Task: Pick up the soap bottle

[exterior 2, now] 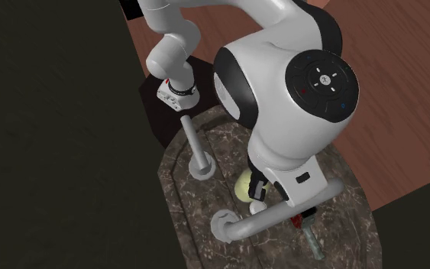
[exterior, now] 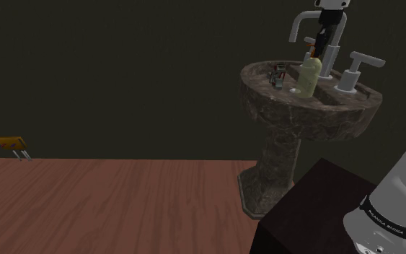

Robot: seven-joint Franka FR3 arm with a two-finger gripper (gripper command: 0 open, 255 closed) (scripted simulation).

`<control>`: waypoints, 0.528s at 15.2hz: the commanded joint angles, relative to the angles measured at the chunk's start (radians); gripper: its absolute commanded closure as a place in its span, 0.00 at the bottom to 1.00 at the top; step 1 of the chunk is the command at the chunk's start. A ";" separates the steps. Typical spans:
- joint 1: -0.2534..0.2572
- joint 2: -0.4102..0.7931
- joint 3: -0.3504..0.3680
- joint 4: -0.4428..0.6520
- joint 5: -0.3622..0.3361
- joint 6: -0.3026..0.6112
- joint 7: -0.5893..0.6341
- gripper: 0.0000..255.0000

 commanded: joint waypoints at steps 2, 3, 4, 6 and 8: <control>0.000 0.001 0.000 -0.001 0.000 0.000 0.000 1.00; 0.000 0.001 0.000 -0.001 0.000 -0.001 0.000 1.00; 0.000 0.000 0.000 -0.003 -0.001 0.001 0.000 1.00; 0.000 0.005 -0.001 0.030 0.002 -0.027 -0.003 1.00; 0.000 0.012 -0.001 0.064 0.005 -0.055 -0.006 1.00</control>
